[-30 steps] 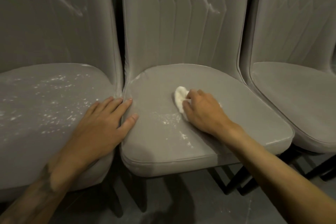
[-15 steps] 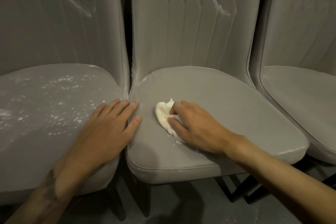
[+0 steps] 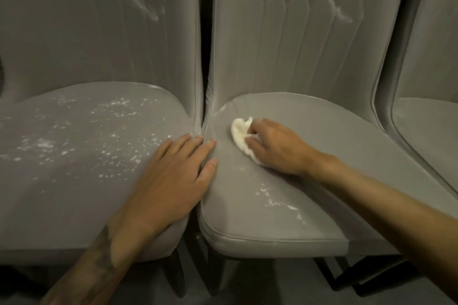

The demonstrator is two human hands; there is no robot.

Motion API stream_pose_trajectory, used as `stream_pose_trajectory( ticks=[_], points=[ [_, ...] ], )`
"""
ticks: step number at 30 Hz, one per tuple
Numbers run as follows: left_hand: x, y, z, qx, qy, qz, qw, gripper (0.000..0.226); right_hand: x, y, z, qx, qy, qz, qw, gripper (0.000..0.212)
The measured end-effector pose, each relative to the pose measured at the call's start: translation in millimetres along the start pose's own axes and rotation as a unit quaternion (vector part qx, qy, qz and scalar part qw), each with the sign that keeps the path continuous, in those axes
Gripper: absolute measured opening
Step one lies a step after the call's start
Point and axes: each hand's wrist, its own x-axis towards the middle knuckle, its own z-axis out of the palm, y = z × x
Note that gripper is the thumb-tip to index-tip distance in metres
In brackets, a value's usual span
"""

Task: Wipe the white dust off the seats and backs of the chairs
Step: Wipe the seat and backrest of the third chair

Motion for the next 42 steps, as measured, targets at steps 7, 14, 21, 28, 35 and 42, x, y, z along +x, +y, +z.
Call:
stream_pose_trajectory(
  ticks=[7,14,21,28,35,42],
  points=[
    [-1,1,-2,0.0,0.014,0.001,1.0,0.065,66,-17,18,-0.009,0.011,0.031,0.999,0.033],
    [-1,1,2,-0.02,0.029,-0.008,0.999,0.065,86,-4,12,-0.016,-0.039,0.028,0.999,0.033],
    [-3,2,-2,-0.027,0.07,-0.007,0.997,0.059,66,-29,17,0.023,-0.02,-0.064,0.997,0.024],
    [-5,5,-5,-0.042,0.077,-0.018,0.996,0.055,86,-41,12,-0.003,-0.022,-0.022,1.0,0.025],
    [-9,6,-11,-0.048,0.091,-0.009,0.995,0.045,19,-47,10,0.039,-0.036,-0.181,0.982,0.018],
    [-11,4,-11,0.021,0.089,-0.002,0.996,0.054,66,-47,14,-0.008,-0.015,-0.034,0.999,0.025]
  ],
)
